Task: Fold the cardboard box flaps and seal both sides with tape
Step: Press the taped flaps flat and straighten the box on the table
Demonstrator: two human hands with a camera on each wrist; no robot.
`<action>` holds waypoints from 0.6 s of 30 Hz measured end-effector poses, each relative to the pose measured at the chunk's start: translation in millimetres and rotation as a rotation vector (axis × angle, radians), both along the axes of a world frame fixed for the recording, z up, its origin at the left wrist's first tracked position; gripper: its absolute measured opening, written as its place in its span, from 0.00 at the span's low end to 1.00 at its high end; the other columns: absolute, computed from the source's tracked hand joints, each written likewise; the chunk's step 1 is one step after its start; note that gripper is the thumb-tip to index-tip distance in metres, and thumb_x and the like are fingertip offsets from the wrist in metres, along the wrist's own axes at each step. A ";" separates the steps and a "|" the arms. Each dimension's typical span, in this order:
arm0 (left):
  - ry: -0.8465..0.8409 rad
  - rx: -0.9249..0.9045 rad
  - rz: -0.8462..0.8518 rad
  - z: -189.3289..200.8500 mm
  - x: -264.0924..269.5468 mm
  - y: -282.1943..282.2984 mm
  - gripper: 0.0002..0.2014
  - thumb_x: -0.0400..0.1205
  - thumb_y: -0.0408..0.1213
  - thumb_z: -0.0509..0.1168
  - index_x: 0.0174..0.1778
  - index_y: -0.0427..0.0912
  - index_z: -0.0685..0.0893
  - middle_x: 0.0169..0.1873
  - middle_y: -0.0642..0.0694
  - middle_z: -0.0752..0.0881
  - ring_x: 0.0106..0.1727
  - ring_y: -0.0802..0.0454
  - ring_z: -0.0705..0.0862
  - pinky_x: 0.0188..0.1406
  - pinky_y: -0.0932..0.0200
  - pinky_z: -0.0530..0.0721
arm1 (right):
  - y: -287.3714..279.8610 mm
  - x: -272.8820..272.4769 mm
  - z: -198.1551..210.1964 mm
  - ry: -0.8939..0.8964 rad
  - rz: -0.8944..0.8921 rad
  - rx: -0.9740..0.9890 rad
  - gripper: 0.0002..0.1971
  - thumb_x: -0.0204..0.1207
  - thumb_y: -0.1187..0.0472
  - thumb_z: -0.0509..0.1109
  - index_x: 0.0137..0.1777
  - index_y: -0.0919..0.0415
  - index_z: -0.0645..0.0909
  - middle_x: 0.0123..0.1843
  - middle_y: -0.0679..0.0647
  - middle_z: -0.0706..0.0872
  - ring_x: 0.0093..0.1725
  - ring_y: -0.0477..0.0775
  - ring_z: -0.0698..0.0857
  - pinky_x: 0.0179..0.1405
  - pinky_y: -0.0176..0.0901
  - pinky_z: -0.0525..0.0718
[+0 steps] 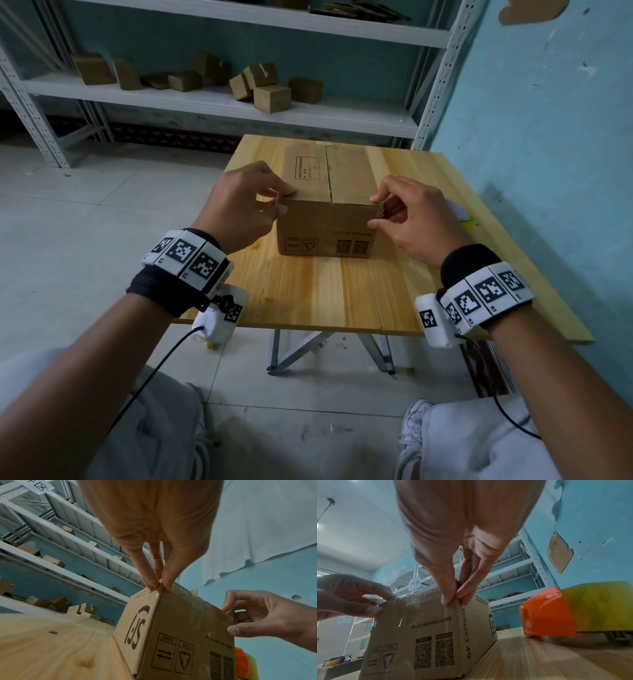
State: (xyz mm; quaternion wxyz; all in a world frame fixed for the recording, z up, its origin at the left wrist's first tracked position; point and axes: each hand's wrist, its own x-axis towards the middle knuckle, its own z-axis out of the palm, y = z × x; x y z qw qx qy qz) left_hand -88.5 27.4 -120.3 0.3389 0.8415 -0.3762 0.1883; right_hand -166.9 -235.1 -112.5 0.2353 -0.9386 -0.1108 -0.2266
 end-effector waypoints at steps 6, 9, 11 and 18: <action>0.030 -0.004 0.061 1.7 -4.0 -7.5 0.15 0.74 0.43 0.74 0.53 0.39 0.87 0.53 0.47 0.83 0.52 0.52 0.84 0.46 0.59 0.88 | 4.4 5.5 -0.7 -0.025 -0.075 -0.021 0.18 0.72 0.42 0.73 0.46 0.56 0.78 0.54 0.52 0.77 0.49 0.49 0.82 0.47 0.44 0.87; -0.007 0.021 0.132 1.9 -7.5 -16.3 0.18 0.72 0.49 0.74 0.49 0.40 0.85 0.50 0.48 0.83 0.50 0.50 0.83 0.42 0.53 0.87 | 16.1 7.8 0.4 -0.086 -0.140 -0.170 0.19 0.72 0.40 0.72 0.43 0.56 0.75 0.50 0.52 0.77 0.47 0.50 0.78 0.44 0.45 0.83; -0.030 0.052 0.205 2.8 -8.7 -22.7 0.19 0.71 0.52 0.75 0.47 0.41 0.83 0.49 0.49 0.82 0.48 0.49 0.82 0.42 0.51 0.85 | 23.2 8.7 0.5 -0.107 -0.181 -0.257 0.19 0.73 0.39 0.71 0.41 0.55 0.72 0.44 0.52 0.77 0.44 0.51 0.76 0.41 0.45 0.79; -0.039 0.147 0.313 5.3 -10.5 -34.0 0.21 0.70 0.56 0.74 0.45 0.44 0.79 0.48 0.49 0.79 0.47 0.47 0.79 0.41 0.52 0.80 | 30.1 10.5 1.6 -0.129 -0.244 -0.321 0.22 0.74 0.36 0.69 0.39 0.54 0.69 0.39 0.50 0.75 0.40 0.50 0.72 0.36 0.42 0.67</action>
